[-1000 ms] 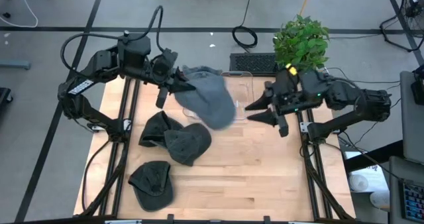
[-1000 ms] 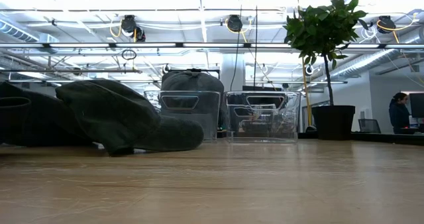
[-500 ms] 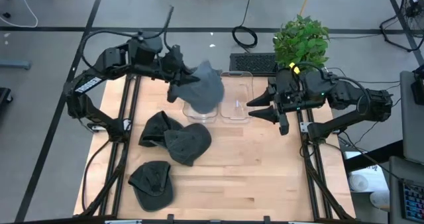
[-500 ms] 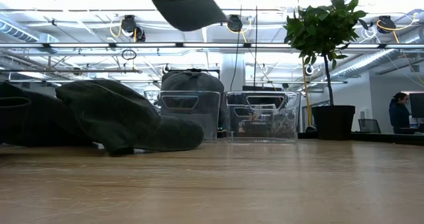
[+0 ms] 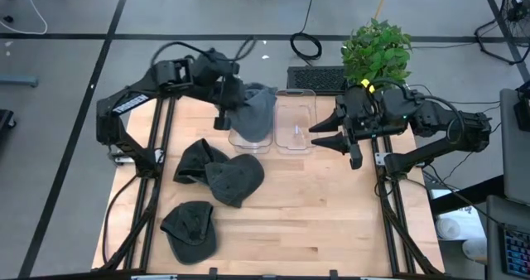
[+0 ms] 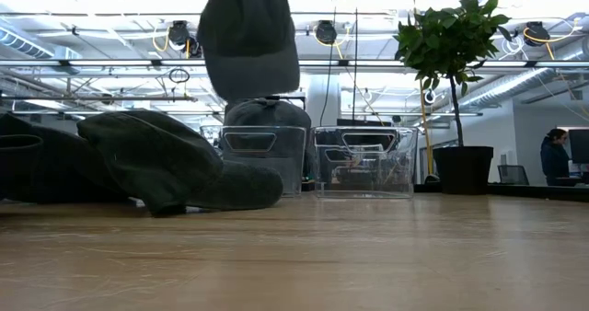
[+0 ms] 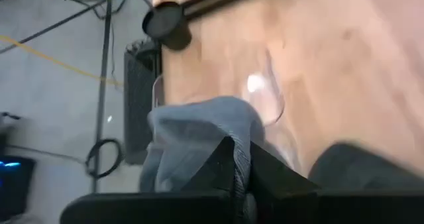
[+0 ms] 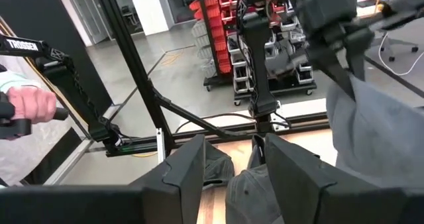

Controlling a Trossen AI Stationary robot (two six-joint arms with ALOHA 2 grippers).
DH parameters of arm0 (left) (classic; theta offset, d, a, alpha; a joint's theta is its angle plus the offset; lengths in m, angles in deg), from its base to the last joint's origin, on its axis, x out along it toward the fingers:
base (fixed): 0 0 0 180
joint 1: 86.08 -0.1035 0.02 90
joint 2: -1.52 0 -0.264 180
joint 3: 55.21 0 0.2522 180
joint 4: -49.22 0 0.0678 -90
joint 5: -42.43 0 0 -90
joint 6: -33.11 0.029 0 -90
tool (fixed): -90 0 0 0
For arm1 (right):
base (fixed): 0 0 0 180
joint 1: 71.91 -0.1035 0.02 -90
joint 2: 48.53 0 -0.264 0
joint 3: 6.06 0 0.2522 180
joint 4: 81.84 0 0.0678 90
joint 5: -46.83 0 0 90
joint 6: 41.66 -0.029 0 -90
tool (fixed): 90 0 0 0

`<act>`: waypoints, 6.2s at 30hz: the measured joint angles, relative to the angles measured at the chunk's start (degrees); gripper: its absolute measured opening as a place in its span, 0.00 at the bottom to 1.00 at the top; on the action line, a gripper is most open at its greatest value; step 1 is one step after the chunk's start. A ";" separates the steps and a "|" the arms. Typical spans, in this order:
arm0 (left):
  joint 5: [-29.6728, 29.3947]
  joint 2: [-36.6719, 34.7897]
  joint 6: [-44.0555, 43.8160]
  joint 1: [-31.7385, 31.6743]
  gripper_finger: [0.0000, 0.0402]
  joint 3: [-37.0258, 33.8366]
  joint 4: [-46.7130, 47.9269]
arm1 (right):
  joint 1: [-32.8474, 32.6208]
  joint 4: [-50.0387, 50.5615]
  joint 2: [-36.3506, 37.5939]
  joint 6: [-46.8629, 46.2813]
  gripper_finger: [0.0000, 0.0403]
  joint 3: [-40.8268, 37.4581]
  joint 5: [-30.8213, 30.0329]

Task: Pick & Place hat
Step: Put the gray cap into the left transparent bin, then put the middle black cap into the right transparent bin

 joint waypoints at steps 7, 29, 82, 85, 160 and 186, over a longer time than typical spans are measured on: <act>-3.47 3.72 6.07 -0.33 0.03 -0.01 2.35 | 0.00 -0.62 0.00 2.33 0.36 0.00 -0.05; -2.78 14.74 3.39 -0.05 0.03 0.02 3.22 | -0.02 -0.60 0.00 5.35 0.36 -0.02 -0.04; -0.87 3.82 -9.39 -5.62 0.67 -12.17 -10.04 | 0.00 -4.44 -0.02 11.32 0.35 -0.04 -0.37; -0.11 1.04 -14.28 -5.65 0.74 -12.15 -11.99 | 0.00 -4.55 -0.02 11.75 0.35 -0.04 -3.54; 12.51 -32.62 -112.99 7.64 0.69 -35.47 16.99 | -0.02 -6.34 -2.49 9.48 0.90 -0.04 -4.57; 3.15 -33.30 -145.16 30.21 0.69 -64.65 -15.43 | -0.02 -6.56 -2.49 12.80 0.90 -0.04 -4.48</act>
